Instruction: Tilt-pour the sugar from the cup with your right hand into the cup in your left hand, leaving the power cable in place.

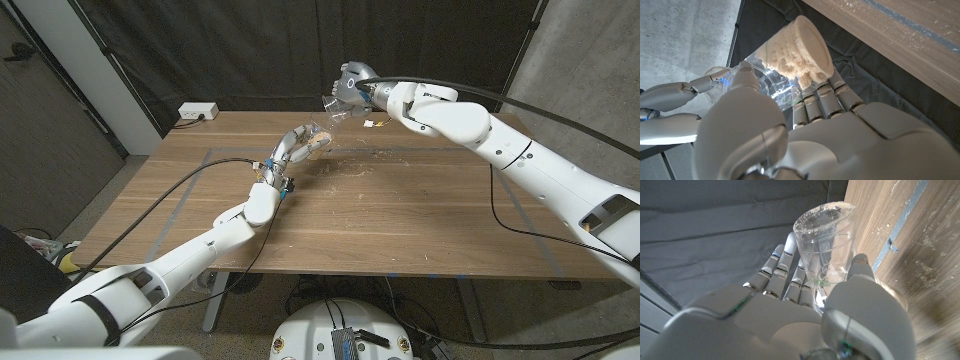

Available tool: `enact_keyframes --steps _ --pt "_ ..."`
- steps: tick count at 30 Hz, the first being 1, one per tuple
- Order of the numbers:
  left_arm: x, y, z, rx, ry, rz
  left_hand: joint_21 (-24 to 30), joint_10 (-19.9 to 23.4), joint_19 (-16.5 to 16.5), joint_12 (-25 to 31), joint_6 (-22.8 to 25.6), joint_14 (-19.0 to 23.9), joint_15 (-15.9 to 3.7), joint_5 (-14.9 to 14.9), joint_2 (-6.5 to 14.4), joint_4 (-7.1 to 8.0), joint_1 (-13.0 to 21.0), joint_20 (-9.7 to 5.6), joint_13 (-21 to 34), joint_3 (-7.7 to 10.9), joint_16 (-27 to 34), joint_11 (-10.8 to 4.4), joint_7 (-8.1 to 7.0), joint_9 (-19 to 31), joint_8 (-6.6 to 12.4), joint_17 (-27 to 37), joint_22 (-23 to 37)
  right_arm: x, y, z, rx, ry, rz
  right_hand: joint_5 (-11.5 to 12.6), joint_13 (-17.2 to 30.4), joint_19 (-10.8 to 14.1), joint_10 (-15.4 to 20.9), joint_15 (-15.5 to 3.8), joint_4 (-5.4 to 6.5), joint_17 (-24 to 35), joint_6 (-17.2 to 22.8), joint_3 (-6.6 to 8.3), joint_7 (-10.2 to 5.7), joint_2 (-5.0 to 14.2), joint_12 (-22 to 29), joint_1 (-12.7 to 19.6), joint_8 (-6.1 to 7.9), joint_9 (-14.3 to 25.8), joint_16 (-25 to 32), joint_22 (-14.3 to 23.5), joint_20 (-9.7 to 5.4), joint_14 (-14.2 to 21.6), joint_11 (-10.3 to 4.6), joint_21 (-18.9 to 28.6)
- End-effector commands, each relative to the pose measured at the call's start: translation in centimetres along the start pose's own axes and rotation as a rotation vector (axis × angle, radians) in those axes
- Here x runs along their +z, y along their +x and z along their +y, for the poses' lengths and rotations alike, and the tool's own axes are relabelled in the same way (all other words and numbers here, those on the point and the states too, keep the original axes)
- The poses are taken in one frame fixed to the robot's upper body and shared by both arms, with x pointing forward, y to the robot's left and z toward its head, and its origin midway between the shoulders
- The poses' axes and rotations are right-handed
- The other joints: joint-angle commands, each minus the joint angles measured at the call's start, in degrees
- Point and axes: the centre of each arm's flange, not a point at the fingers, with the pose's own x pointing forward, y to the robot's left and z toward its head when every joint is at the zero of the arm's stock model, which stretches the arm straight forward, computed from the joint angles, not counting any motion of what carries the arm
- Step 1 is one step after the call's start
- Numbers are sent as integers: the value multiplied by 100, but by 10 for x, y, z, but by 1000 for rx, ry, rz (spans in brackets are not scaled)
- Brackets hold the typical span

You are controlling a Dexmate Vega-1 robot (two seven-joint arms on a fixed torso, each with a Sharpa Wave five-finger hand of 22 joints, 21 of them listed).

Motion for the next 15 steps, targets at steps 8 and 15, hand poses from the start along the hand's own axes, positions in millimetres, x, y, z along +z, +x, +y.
enact_keyframes --steps 8,15 --pt "-9 -6 4 63 -137 -105 61 91 -28 -17 11 47 -533 24 17 -13 39 -164 32 -5 -62 -124 5 27 24 22 -5 -29 -5 -7 -16 265 104 19 3 111 88 -995 1 28 116 11 -43 40 1 -23 26 17 -11 16 -45 105 43 32" --pt "-14 -7 7 80 -179 -111 70 67 -29 -25 -33 43 -532 23 5 -18 47 -166 40 -15 -80 -116 1 40 12 26 -8 -43 -9 -4 -36 463 152 14 1 164 118 -993 26 40 145 -3 -43 37 -4 -65 42 13 -23 15 -51 137 50 46"
